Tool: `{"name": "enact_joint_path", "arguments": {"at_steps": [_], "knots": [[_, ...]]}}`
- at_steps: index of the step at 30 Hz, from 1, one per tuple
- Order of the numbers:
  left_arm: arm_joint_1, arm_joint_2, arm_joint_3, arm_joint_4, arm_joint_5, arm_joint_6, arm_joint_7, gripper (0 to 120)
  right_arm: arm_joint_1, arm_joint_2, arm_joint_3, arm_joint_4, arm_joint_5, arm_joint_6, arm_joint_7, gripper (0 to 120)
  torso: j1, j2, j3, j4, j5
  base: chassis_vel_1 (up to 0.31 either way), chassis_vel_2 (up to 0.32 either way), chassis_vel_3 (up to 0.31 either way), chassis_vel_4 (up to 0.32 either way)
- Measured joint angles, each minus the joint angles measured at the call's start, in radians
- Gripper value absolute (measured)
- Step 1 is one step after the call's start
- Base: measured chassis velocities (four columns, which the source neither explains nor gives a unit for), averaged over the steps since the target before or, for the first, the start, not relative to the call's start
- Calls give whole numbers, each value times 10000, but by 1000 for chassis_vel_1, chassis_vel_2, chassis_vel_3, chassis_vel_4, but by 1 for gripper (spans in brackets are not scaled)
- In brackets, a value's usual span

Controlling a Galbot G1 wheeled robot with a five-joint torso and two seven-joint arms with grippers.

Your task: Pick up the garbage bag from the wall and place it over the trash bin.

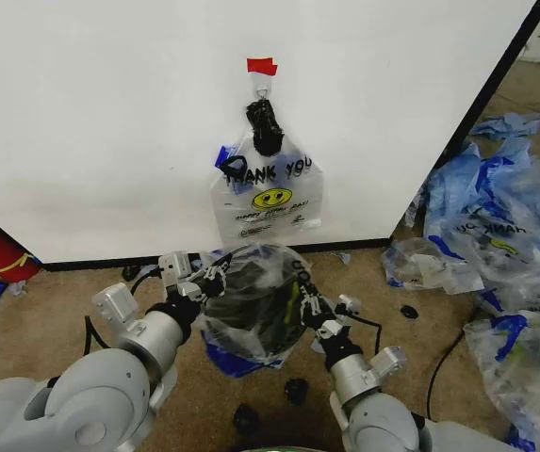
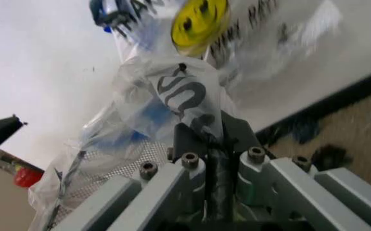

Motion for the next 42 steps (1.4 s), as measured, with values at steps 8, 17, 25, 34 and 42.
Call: {"name": "enact_joint_path", "arguments": {"at_steps": [8, 17, 25, 34, 42], "knots": [[13, -188, 12, 260, 49, -22, -17, 0, -172, 92, -57, -587, 644, 53, -436, 1, 0, 0, 1, -1, -1, 0, 0, 0, 0], [7, -362, 69, 443, 75, -34, -26, 0, -405, 278, -126, -1337, 830, 67, -762, 1, 0, 0, 1, 0, 1, 0, 0, 0, 0], [99, -428, 96, 520, 107, -42, -35, 0, -570, 385, -150, -1783, 762, 134, -968, 1, 0, 0, 1, 0, 0, 0, 0, 0, 0], [120, -496, 109, 532, 127, -49, -50, 0, -652, 506, -184, -2211, 486, 204, -1079, 1, 0, 0, 0, -1, -1, 0, 0, 0, 0], [128, -514, 114, 551, 140, -58, -53, 0, -743, 428, -186, -2266, 251, 242, -1121, 12, 0, 0, 1, 2, 2, 0, 0, 0, 0]]}}
